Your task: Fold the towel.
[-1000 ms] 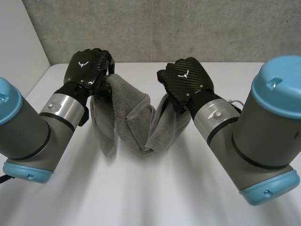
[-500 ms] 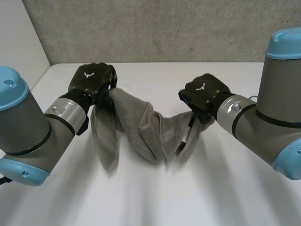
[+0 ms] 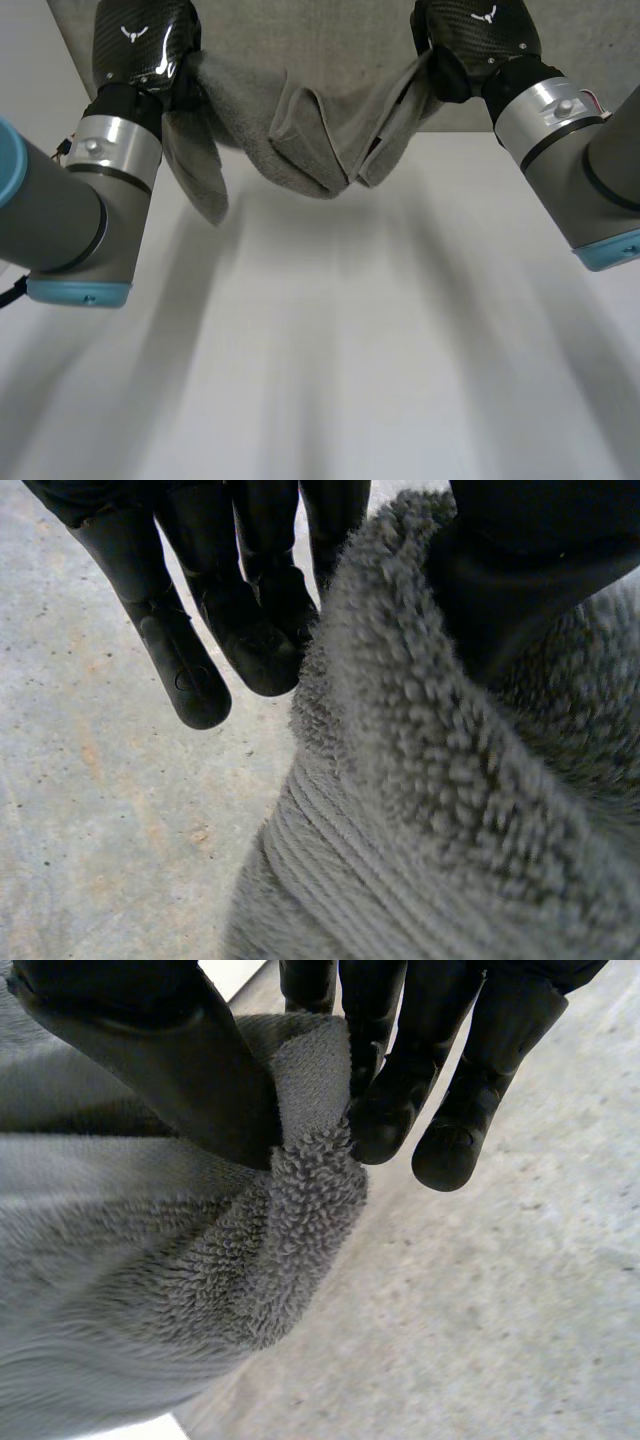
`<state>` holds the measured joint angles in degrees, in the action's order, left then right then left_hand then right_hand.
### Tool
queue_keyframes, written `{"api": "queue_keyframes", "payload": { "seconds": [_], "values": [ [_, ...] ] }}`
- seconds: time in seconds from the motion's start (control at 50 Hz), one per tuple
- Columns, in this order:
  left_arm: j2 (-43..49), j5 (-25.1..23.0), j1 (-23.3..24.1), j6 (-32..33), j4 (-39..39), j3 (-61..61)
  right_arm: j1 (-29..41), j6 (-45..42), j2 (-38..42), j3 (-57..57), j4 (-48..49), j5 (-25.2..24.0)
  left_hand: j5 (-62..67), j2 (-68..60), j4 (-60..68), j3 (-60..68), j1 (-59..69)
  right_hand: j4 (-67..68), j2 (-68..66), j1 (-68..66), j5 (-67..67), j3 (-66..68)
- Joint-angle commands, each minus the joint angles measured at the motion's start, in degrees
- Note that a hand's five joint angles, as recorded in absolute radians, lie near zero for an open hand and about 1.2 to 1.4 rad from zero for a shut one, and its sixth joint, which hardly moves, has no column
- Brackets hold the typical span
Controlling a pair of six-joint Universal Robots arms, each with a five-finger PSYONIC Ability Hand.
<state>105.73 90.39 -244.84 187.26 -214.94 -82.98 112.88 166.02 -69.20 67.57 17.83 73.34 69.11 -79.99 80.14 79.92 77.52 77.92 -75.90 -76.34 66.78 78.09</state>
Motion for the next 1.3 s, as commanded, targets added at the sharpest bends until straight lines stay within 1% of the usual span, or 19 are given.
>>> {"api": "queue_keyframes", "payload": {
  "seconds": [0.02, 0.08, 0.12, 0.18, 0.24, 0.26, 0.28, 0.4, 0.44, 0.46, 0.5, 0.58, 0.6, 0.74, 0.82, 0.9, 0.96, 1.16, 1.3],
  "values": [
    [-2.5, -4.2, -1.6, 0.2, -0.1, -13.1, -2.6, -4.1, 4.9, -2.3, -16.7, -4.5, 0.9, 0.0, -0.1, 0.1, 2.5, 2.1, -4.1, -3.7, 3.2, 1.9],
    [-2.5, -8.2, -1.9, 0.5, 0.8, -19.8, -3.7, -11.0, 7.8, -1.3, -23.4, -4.3, 0.9, 0.0, -0.1, 0.1, 2.5, 2.1, -4.1, -3.7, 3.2, 1.9],
    [-3.4, -12.2, -1.8, 0.7, 3.5, -26.1, -4.2, -20.8, 9.4, 1.8, -30.7, -4.6, 0.9, 0.0, -0.1, 0.1, 2.5, 2.1, -4.1, -3.7, 3.2, 1.9],
    [-6.4, -14.6, -1.4, 1.9, 8.2, -31.2, -5.5, -28.8, 8.8, 5.8, -35.9, -4.3, 0.9, 0.0, -0.1, 0.1, 2.5, 2.1, -4.1, -3.7, 3.2, 1.9],
    [-8.9, -15.0, -1.4, 2.8, 11.2, -33.4, -6.1, -31.4, 8.3, 7.5, -36.7, -4.3, 0.4, 0.5, -0.6, -0.4, 2.0, -3.2, 1.2, 1.7, -2.1, -3.4],
    [-11.2, -15.2, -1.3, 3.5, 14.3, -35.3, -6.4, -32.5, 7.3, 8.9, -37.0, -4.0, -13.4, 14.3, -14.4, -14.2, -11.8, -14.6, 12.5, 13.0, -13.4, -14.7],
    [-13.9, -15.2, -1.0, 4.1, 17.1, -36.9, -6.6, -32.6, 5.8, 9.9, -37.1, -4.1, -24.2, 25.1, -25.2, -25.0, -22.6, -23.5, 21.5, 21.9, -22.4, -23.7],
    [-23.4, -15.4, -0.4, 3.9, 23.4, -39.5, -7.3, -32.5, 0.9, 11.8, -37.1, -4.3, -35.2, 36.1, -36.3, -36.1, -33.7, -32.3, 30.3, 30.8, -31.2, -32.5],
    [-28.4, -15.4, 0.2, 3.9, 26.2, -40.0, -8.1, -32.4, -0.1, 12.4, -37.0, -4.5, -48.1, 49.0, -49.2, -48.9, -46.5, -43.2, 41.2, 41.6, -42.1, -43.4],
    [-28.4, -15.4, 0.2, 3.9, 26.2, -40.0, -8.1, -32.4, -0.1, 12.4, -37.0, -4.5, -48.2, 49.1, -49.2, -49.0, -46.6, -43.3, 41.3, 41.7, -42.1, -43.4],
    [-31.7, -15.3, 0.8, 3.7, 28.0, -39.7, -8.2, -32.3, -0.3, 13.1, -36.8, -4.5, -65.8, 66.7, -66.8, -66.6, -64.2, -53.3, 51.3, 51.7, -52.2, -53.5],
    [-33.7, -15.2, 0.7, 3.7, 28.6, -38.7, -8.2, -31.6, -0.5, 13.8, -36.0, -4.6, -68.1, 68.9, -69.1, -68.9, -66.5, -60.8, 58.8, 59.2, -59.6, -60.9],
    [-34.2, -15.2, 0.7, 3.7, 28.5, -37.9, -8.1, -30.9, -0.9, 14.2, -35.2, -4.6, -68.1, 68.9, -69.1, -68.9, -66.5, -67.9, 65.9, 66.3, -66.8, -68.1],
    [-33.4, -15.0, -1.1, 3.6, 28.2, -33.8, -7.7, -21.1, -4.1, 17.5, -27.8, -4.6, -68.1, 68.9, -69.1, -68.9, -66.5, -67.9, 65.9, 66.3, -66.8, -68.1],
    [-29.6, -15.2, -4.1, 3.4, 26.0, -31.4, -6.8, -13.2, -5.9, 21.3, -21.2, -4.4, -66.5, 67.4, -67.6, -67.3, -64.9, -67.9, 65.9, 66.3, -66.8, -68.1],
    [-16.0, -14.6, -4.9, 3.7, 20.2, -25.8, -1.5, -4.1, -6.3, 24.3, -16.1, -3.3, -63.7, 64.6, -64.7, -64.5, -62.1, -67.9, 65.9, 66.3, -66.8, -68.1],
    [-9.9, -14.5, -4.8, 3.8, 19.4, -21.7, 0.0, -2.1, -5.5, 24.5, -15.9, -3.1, -61.7, 62.6, -62.7, -62.5, -60.1, -67.9, 65.9, 66.3, -66.8, -68.1],
    [9.8, -14.7, -5.2, 3.7, 22.6, -4.5, 3.1, 7.0, -0.4, 25.3, -12.1, 1.2, -53.1, 54.0, -54.1, -53.9, -51.5, -67.8, 65.8, 66.3, -66.7, -68.0],
    [18.2, -15.4, -5.1, 4.0, 26.5, 3.5, 4.1, 10.3, 4.7, 25.9, -9.0, 3.8, -53.4, 54.3, -54.4, -54.2, -51.8, -57.6, 55.6, 56.0, -56.5, -57.8]
  ]
}}
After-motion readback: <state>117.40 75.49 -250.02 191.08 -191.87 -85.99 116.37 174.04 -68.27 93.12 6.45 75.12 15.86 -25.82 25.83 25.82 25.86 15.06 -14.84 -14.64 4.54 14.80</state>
